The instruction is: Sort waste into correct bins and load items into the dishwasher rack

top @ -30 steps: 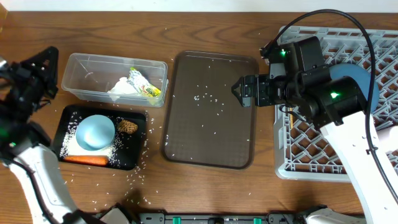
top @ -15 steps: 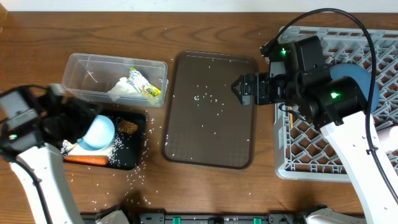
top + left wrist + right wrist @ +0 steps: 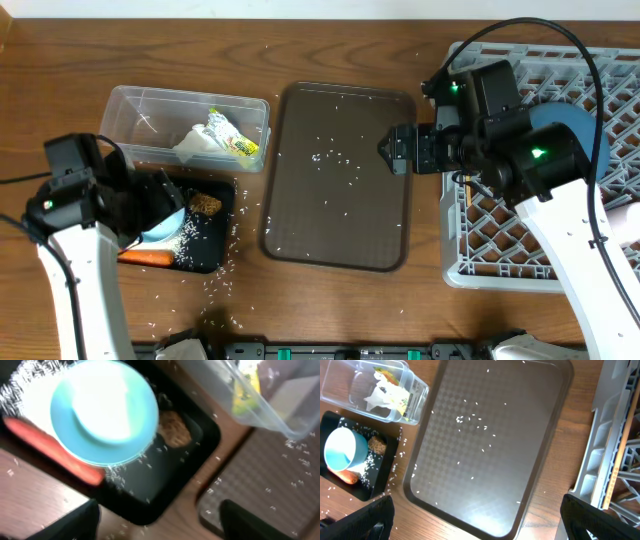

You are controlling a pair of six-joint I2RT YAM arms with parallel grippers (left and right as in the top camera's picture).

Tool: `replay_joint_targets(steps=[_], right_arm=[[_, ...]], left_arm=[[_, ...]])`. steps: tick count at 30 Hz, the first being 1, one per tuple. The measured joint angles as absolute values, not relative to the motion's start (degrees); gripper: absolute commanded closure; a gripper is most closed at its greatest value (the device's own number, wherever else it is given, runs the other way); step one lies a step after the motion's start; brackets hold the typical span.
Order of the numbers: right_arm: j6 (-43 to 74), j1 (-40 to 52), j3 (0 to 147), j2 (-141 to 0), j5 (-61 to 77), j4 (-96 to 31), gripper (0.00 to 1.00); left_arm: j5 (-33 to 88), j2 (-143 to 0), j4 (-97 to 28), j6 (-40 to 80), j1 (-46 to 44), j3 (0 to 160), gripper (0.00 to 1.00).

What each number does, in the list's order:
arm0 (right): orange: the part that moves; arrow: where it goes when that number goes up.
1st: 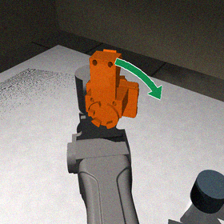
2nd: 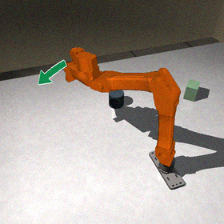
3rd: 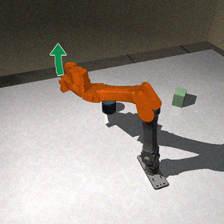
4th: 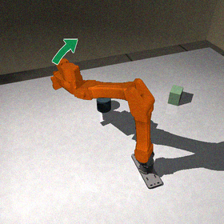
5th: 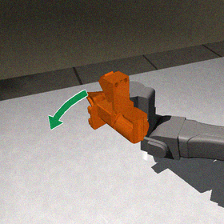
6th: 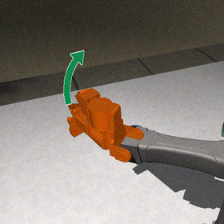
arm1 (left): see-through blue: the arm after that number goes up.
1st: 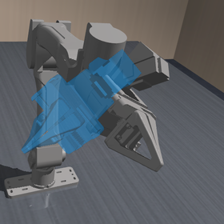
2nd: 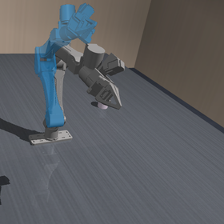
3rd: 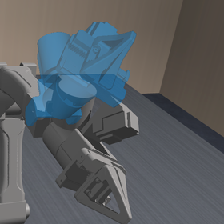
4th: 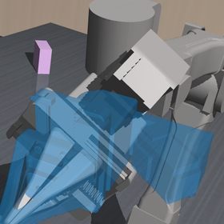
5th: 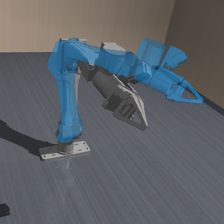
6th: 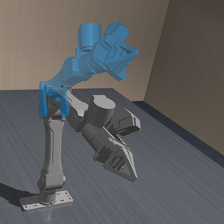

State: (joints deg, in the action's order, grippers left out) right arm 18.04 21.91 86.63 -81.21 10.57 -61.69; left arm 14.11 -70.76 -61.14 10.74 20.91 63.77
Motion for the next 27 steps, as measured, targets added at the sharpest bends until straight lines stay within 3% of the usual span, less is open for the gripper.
replay_joint_targets(steps=[8, 13, 27], right_arm=[[18.0, 21.9, 86.6, -81.2, 10.0, -62.0, 0.01], [18.0, 21.9, 86.6, -81.2, 9.8, -62.5, 0.01], [18.0, 21.9, 86.6, -81.2, 7.2, -63.0, 0.01]], left_arm=[[7.9, -81.8, -56.3, 11.0, 13.1, 63.6, 0.41], [1.3, -89.5, -53.8, 13.7, 8.5, 63.4, 0.43], [-4.1, -94.9, -47.9, 15.2, 7.7, 63.4, 0.55]])
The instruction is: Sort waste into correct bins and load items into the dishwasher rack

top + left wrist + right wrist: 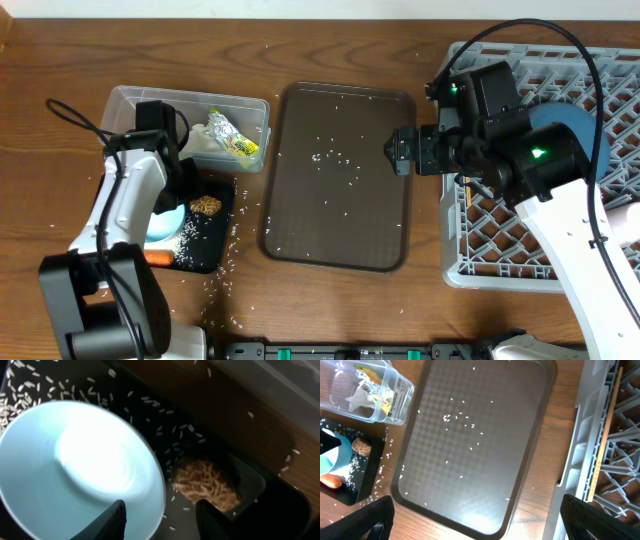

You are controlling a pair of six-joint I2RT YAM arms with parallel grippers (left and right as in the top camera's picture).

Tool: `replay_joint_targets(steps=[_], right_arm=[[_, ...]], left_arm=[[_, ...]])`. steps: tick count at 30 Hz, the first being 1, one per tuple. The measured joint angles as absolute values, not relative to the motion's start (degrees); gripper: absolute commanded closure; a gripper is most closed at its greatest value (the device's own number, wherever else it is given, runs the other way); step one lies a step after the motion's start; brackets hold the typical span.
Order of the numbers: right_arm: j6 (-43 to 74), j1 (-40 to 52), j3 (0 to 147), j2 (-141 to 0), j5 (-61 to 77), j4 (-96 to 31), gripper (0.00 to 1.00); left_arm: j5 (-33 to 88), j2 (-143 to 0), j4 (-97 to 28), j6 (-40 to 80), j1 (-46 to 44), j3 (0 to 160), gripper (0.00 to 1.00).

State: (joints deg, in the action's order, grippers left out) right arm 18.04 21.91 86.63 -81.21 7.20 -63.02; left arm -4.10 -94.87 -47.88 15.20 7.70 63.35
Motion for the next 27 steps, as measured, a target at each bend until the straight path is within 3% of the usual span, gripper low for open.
replay_joint_targets(steps=[8, 12, 17, 20, 27], right_arm=[[18.0, 21.9, 86.6, -81.2, 6.3, -63.2, 0.01], [18.0, 21.9, 86.6, -81.2, 5.4, -63.7, 0.01], [18.0, 21.9, 86.6, -81.2, 4.3, -64.1, 0.01], [18.0, 21.9, 86.6, -81.2, 4.0, -64.3, 0.01], [18.0, 21.9, 86.6, -81.2, 3.8, -65.1, 0.01]], left_arm=[[-4.5, -97.4, -46.0, 15.2, 7.7, 62.9, 0.62], [-4.7, -97.6, -44.7, 15.2, 7.7, 61.5, 0.76], [-4.7, -98.0, -43.0, 15.2, 7.7, 60.8, 0.78], [-4.7, -98.0, -43.0, 15.2, 7.7, 60.8, 0.85], [-5.0, -98.0, -42.0, 14.3, 7.7, 60.7, 0.85]])
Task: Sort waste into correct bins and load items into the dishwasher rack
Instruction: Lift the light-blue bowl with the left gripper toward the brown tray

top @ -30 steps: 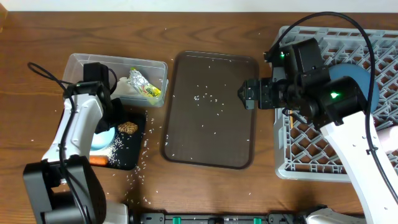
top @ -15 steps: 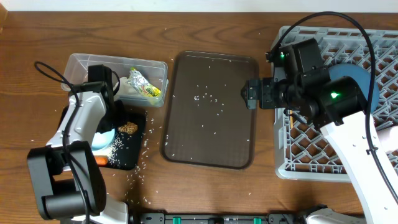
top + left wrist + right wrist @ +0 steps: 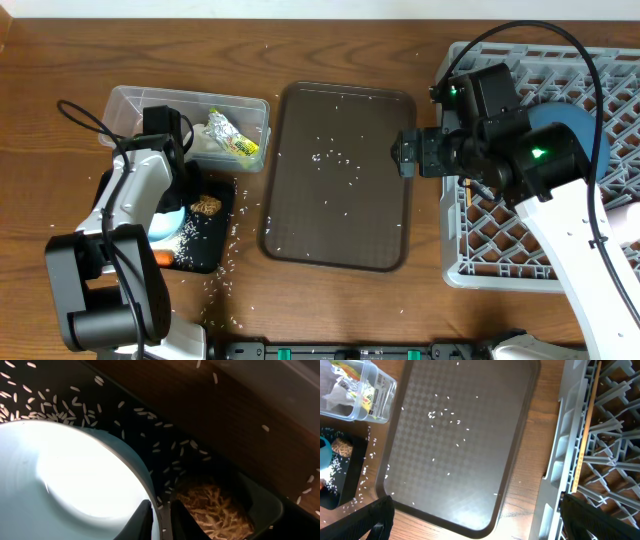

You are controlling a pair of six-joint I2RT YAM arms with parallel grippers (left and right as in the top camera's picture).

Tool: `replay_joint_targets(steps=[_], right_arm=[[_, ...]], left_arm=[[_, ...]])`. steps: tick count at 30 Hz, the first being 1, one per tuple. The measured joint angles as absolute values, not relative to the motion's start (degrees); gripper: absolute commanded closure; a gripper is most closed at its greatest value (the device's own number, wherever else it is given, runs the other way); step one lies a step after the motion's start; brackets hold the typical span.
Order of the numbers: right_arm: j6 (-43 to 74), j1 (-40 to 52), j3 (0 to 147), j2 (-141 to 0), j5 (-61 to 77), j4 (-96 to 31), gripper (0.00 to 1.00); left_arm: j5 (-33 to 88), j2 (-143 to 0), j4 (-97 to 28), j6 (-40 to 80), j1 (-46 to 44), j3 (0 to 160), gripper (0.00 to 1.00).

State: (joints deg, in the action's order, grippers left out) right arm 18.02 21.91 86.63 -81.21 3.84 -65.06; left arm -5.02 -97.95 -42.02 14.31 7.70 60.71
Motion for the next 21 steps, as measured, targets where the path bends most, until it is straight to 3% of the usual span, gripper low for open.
replay_joint_targets(steps=[6, 8, 21], right_arm=[[18.0, 21.9, 86.6, -81.2, 3.8, -65.4, 0.01], [18.0, 21.9, 86.6, -81.2, 3.6, -65.4, 0.01], [18.0, 21.9, 86.6, -81.2, 2.4, -66.0, 0.01]], left_arm=[[-6.0, -97.9, -40.2, 14.1, 7.6, 59.2, 0.85], [-6.0, -97.9, -40.0, 14.2, 7.6, 59.1, 0.94], [-5.3, -94.9, -44.1, 13.9, 7.7, 58.6, 0.94]])
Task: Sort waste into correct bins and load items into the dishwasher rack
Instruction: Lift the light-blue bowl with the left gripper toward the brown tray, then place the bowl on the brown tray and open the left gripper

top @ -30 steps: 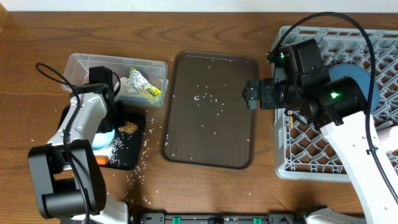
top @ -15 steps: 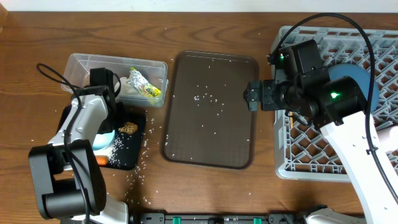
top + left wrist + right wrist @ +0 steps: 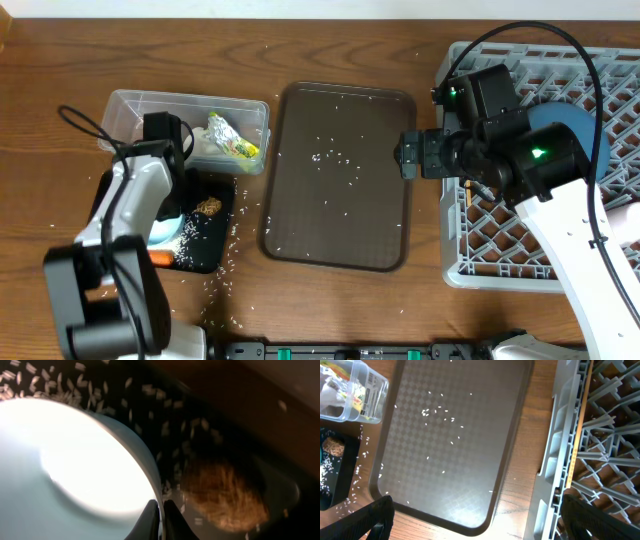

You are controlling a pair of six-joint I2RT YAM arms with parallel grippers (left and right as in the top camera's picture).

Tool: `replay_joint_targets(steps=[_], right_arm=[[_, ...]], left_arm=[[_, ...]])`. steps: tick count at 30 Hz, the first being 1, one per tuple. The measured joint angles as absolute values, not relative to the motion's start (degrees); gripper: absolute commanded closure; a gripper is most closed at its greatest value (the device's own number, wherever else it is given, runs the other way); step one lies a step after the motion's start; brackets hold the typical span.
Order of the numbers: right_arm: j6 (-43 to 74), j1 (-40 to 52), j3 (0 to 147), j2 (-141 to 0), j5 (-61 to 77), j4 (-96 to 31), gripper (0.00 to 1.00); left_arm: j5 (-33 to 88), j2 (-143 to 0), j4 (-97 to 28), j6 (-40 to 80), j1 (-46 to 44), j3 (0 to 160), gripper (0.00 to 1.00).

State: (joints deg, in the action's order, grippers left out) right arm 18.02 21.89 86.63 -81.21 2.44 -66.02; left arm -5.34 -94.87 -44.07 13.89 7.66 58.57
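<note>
A light blue bowl sits in the black bin at the left, amid scattered rice. My left gripper is shut on the bowl's right rim, one finger inside and one outside. In the overhead view the left arm covers most of the bowl. My right gripper hangs open with nothing in it, over the gap between the brown tray and the grey dishwasher rack. The rack holds a blue plate and a chopstick.
The black bin also holds a brown food lump and a carrot. Behind it stands a clear bin with wrappers. Rice grains lie on the tray and on the table round the black bin.
My left fingers stood narrowly apart astride the bowl's rim; now they are pressed shut on it. The right gripper has shifted slightly toward the rack, still open.
At first my left gripper was open, high above the bowl in the black bin. Then it was low with open fingers at the bowl's rim, then nearly closed astride it, and now shut on it. The right gripper stayed open, shifting from the tray toward the rack.
</note>
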Motion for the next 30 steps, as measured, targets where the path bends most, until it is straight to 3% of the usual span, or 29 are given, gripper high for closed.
replay_joint_targets(steps=[12, 18, 30], right_arm=[[18.0, 21.9, 86.6, -81.2, 1.9, -66.1, 0.01], [18.0, 21.9, 86.6, -81.2, 1.5, -66.2, 0.01], [24.6, 17.6, 86.6, -81.2, -1.8, -66.8, 0.01]], left_arm=[[-3.0, -76.7, -50.1, 13.9, 7.7, 58.6, 0.94], [4.7, -72.1, -50.3, 13.9, 6.5, 58.7, 0.94], [17.8, -69.5, -37.4, 15.1, -11.3, 59.9, 0.94]])
